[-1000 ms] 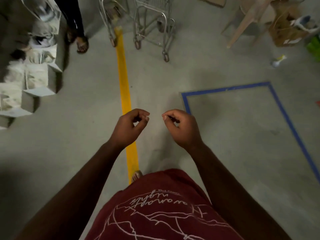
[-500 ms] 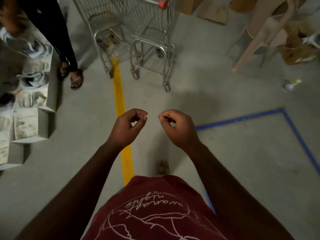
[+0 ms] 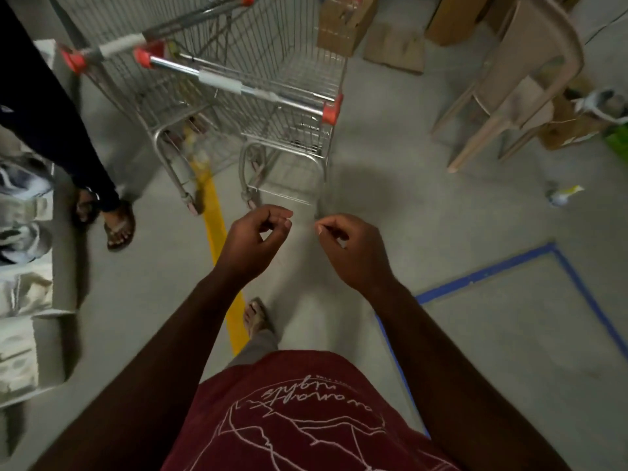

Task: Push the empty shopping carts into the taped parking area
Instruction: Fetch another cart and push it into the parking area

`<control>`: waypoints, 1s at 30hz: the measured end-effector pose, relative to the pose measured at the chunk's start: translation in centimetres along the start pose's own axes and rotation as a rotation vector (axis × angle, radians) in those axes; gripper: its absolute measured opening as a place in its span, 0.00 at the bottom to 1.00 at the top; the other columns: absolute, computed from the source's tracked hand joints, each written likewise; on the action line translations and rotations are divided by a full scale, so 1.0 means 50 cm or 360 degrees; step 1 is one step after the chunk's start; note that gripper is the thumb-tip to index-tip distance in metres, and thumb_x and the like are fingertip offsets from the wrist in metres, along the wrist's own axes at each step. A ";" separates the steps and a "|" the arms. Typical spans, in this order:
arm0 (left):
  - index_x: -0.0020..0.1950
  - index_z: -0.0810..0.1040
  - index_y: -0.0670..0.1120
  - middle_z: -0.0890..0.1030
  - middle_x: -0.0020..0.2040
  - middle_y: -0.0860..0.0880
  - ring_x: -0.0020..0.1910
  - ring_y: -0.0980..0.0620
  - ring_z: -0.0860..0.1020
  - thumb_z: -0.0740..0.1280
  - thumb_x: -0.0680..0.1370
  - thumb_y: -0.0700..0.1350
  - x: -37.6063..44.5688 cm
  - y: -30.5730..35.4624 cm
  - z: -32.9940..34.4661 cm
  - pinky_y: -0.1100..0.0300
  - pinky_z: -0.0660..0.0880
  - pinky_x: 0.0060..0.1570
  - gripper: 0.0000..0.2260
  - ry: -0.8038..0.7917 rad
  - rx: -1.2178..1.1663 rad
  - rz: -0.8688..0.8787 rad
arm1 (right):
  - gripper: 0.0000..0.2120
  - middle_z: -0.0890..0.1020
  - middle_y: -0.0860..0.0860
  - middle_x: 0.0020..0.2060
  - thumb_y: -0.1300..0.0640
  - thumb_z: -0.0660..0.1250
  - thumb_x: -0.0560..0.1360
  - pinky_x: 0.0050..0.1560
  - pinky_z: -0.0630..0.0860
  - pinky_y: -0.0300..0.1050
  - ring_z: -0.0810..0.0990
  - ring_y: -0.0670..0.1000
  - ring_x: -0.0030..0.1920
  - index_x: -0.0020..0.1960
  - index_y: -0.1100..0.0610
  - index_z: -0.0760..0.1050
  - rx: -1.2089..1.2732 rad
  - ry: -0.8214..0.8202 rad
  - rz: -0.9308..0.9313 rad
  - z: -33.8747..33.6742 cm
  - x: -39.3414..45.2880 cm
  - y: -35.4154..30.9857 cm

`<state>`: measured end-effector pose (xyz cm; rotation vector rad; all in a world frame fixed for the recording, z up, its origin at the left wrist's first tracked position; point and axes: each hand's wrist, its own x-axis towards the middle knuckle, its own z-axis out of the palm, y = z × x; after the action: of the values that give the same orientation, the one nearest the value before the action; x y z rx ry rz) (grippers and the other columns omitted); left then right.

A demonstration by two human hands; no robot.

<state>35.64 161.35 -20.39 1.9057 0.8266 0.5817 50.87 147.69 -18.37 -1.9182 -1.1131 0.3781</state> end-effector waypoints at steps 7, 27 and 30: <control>0.57 0.83 0.47 0.85 0.52 0.48 0.50 0.50 0.84 0.70 0.81 0.42 0.319 -0.037 -0.167 0.51 0.81 0.54 0.05 -0.0011 0.0039 0.0103 | 0.04 0.86 0.49 0.45 0.58 0.71 0.79 0.48 0.80 0.48 0.82 0.46 0.43 0.50 0.57 0.85 0.0005 0.0165 0.0048 0.094 0.257 -0.076; 0.56 0.83 0.52 0.83 0.51 0.55 0.58 0.49 0.79 0.67 0.78 0.66 0.761 -0.215 -0.233 0.45 0.63 0.62 0.19 -0.0301 0.1056 0.0660 | 0.26 0.78 0.46 0.32 0.26 0.55 0.76 0.38 0.77 0.48 0.81 0.52 0.35 0.44 0.47 0.76 -0.0913 -0.0191 0.0314 0.227 0.708 0.017; 0.57 0.82 0.50 0.82 0.51 0.53 0.57 0.47 0.79 0.66 0.79 0.63 0.784 -0.217 -0.241 0.49 0.61 0.63 0.18 -0.0383 0.0994 0.0718 | 0.25 0.74 0.45 0.31 0.26 0.57 0.77 0.38 0.75 0.47 0.79 0.50 0.34 0.42 0.47 0.75 -0.0930 -0.0157 0.0385 0.234 0.725 0.012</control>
<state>49.90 201.20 -22.81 2.7093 0.4414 0.3621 64.08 183.37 -20.18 -2.5864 -1.1406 0.3002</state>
